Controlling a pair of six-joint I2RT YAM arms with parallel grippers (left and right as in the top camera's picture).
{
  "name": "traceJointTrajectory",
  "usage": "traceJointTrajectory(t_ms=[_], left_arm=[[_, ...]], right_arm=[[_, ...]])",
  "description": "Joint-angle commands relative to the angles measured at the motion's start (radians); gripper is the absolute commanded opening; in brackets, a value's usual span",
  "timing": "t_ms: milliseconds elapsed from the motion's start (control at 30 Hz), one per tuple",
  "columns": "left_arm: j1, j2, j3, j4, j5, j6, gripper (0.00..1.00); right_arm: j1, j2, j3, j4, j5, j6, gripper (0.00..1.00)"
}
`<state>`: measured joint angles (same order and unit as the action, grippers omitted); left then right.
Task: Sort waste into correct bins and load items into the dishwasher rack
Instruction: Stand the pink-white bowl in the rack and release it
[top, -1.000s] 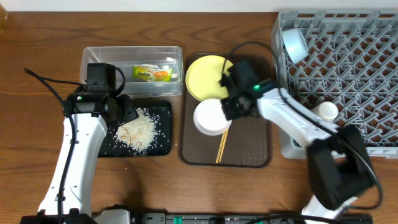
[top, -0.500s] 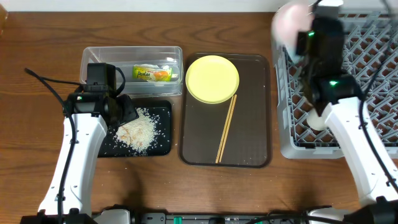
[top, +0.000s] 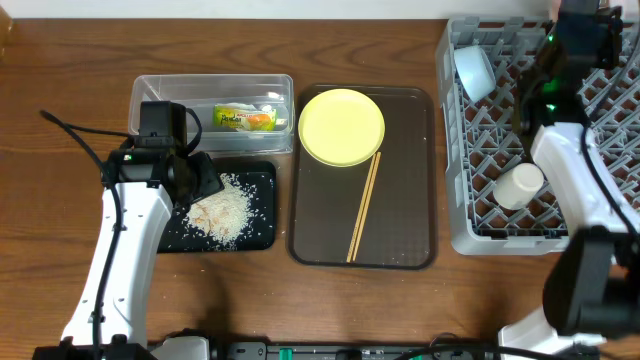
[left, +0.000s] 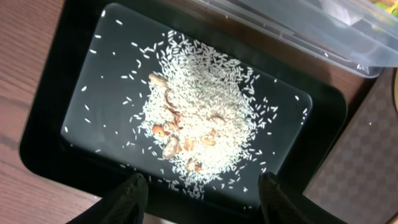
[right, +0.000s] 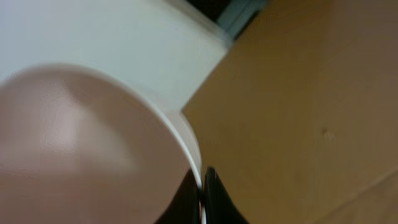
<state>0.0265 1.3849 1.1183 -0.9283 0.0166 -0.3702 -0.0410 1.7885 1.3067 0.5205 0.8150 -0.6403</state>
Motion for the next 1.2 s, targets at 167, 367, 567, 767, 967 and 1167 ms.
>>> traceJointTrajectory(t_ms=[167, 367, 567, 767, 967, 1167], left_arm=[[0.004, -0.001, -0.002, -0.005, -0.005, -0.013, 0.61], [0.004, -0.001, -0.002, -0.006, -0.002, -0.013, 0.61], [0.004, -0.001, -0.002, -0.006, -0.002, -0.013, 0.61], [0.004, -0.001, -0.002, -0.006, -0.002, -0.013, 0.61], [0.004, -0.001, -0.002, -0.006, -0.002, -0.013, 0.61], [0.004, -0.001, -0.002, -0.006, -0.002, -0.013, 0.61]], right_arm=[[-0.027, 0.193, 0.005, 0.154, 0.064, -0.296, 0.01], [-0.023, 0.280, 0.005, 0.153, 0.048, -0.288, 0.01], [-0.006, 0.334, 0.005, 0.163, 0.044, -0.280, 0.01], [0.021, 0.344, 0.005, 0.164, 0.041, -0.238, 0.01], [0.049, 0.344, 0.005, 0.117, 0.051, -0.192, 0.05], [0.081, 0.344, 0.005, 0.021, 0.137, 0.043, 0.31]])
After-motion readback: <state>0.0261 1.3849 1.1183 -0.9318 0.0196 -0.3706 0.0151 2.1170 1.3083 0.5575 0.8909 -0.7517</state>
